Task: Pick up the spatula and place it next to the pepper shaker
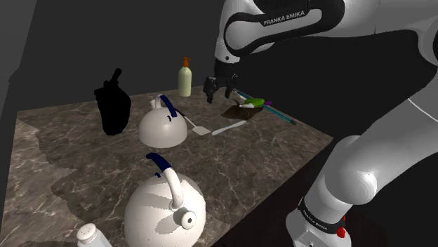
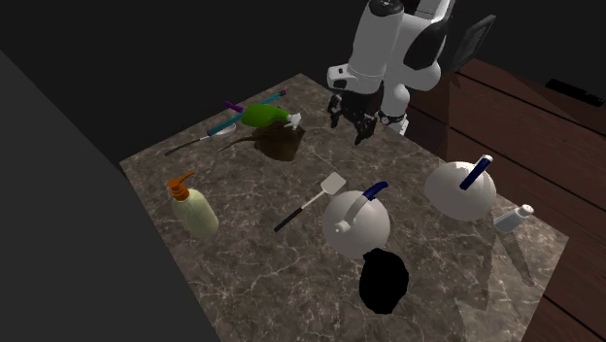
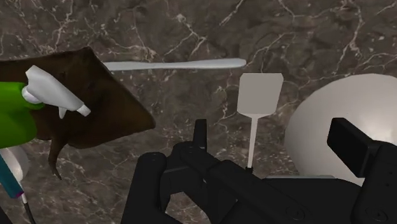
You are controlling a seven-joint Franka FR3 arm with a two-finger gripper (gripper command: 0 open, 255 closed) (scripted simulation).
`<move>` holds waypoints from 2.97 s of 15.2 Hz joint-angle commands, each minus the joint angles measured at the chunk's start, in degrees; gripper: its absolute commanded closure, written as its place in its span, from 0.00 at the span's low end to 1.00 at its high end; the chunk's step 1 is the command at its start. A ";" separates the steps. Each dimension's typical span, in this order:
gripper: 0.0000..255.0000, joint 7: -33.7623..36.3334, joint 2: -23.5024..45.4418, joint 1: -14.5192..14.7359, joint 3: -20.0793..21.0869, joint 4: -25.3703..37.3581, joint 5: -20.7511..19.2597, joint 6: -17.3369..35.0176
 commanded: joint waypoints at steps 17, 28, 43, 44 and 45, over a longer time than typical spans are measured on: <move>0.00 0.93 36.48 -0.65 -0.48 24.29 0.32 10.13; 0.00 1.05 38.81 -0.57 -0.62 23.15 0.13 13.60; 1.00 0.96 37.68 -0.59 -0.58 23.95 0.25 11.67; 1.00 0.93 37.34 -0.60 -0.57 24.27 0.28 11.01; 1.00 0.90 36.99 -0.61 -0.56 24.59 0.32 10.35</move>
